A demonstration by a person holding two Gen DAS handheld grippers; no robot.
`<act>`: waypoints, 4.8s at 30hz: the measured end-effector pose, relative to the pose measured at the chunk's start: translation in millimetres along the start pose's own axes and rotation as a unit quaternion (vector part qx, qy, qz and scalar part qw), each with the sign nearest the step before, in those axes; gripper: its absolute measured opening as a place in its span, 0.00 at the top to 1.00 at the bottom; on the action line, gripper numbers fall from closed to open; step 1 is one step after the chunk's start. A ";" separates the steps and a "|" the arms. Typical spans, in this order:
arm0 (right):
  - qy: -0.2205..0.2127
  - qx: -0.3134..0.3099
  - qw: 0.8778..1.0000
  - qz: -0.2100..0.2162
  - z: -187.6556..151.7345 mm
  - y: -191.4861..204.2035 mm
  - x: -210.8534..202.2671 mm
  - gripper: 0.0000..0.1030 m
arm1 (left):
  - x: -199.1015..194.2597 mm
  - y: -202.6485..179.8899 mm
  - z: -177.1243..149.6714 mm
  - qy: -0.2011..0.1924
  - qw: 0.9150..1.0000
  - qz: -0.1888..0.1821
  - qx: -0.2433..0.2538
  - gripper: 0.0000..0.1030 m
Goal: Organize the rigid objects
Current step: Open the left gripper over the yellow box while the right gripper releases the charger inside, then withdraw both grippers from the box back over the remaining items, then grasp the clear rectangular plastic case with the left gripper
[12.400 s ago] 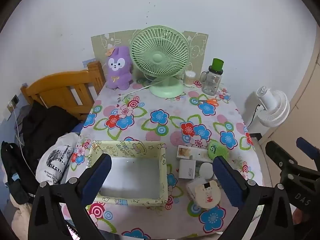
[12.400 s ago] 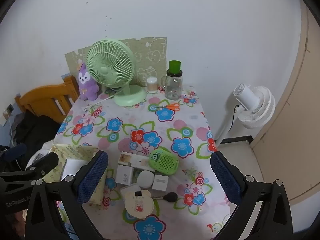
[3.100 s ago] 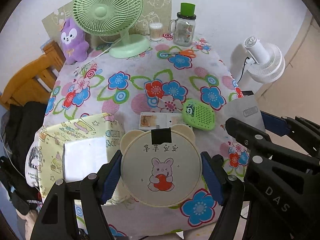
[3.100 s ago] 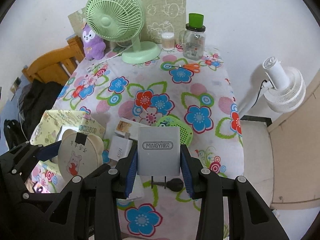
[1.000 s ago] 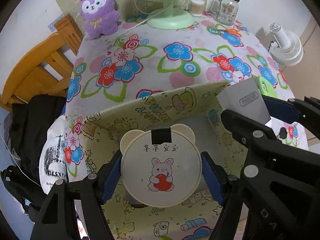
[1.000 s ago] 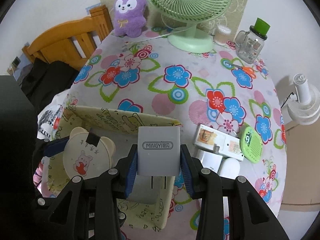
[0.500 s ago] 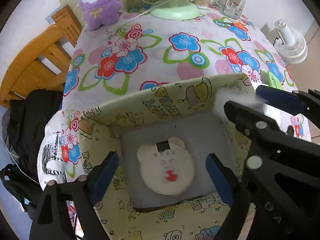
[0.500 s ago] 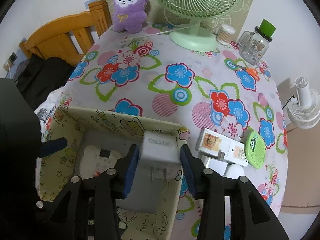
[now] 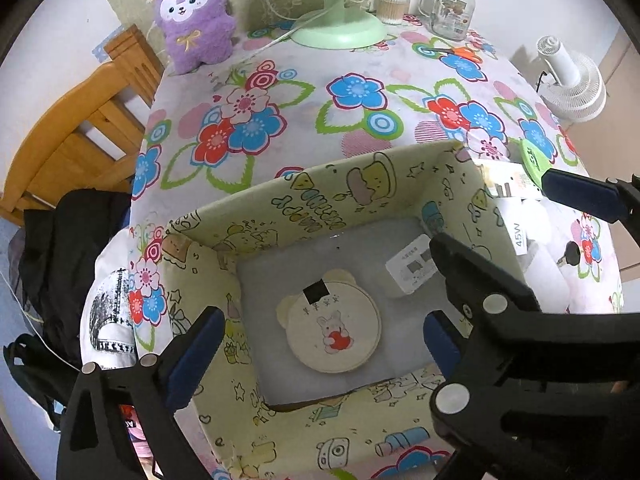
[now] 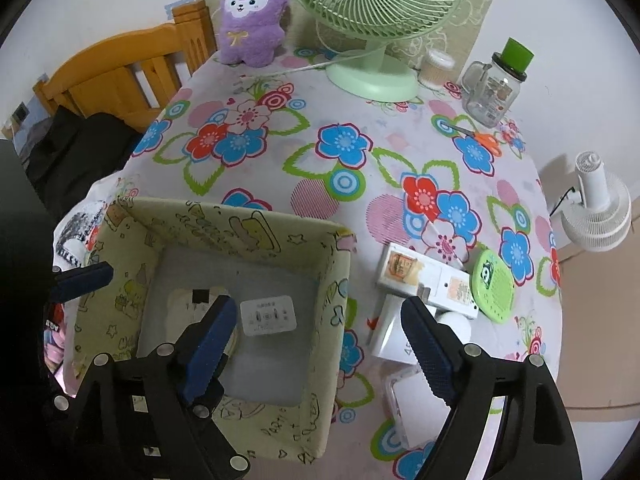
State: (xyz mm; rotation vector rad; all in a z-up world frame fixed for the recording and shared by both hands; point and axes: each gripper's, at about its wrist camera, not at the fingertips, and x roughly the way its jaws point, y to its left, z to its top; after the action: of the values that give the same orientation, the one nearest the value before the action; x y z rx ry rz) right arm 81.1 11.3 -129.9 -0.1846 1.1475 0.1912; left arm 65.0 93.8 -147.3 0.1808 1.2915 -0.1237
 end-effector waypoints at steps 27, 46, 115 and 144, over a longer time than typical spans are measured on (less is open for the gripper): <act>-0.022 0.017 1.000 0.004 -16.2 -42.6 -44.2 0.16 | -37.6 -44.1 2.9 -0.031 1.000 0.004 0.002 0.02; -0.061 0.020 0.998 0.005 -18.3 -88.5 -78.5 0.16 | -67.0 -81.8 19.9 -0.066 0.998 0.007 0.000 0.02; -0.025 -0.024 0.997 0.065 -69.0 -235.4 -0.1 0.16 | 22.5 -202.2 25.4 -0.005 0.992 -0.024 -0.122 0.02; 0.061 -0.003 0.995 0.072 -99.8 -227.4 67.1 0.19 | 68.3 -217.8 1.4 0.029 0.995 -0.009 -0.099 0.30</act>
State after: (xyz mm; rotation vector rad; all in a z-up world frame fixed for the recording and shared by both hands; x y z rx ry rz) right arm 75.1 -229.4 -220.4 -0.1190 1.2835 0.3146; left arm 43.1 -119.1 -226.6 0.0028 1.3553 -0.0047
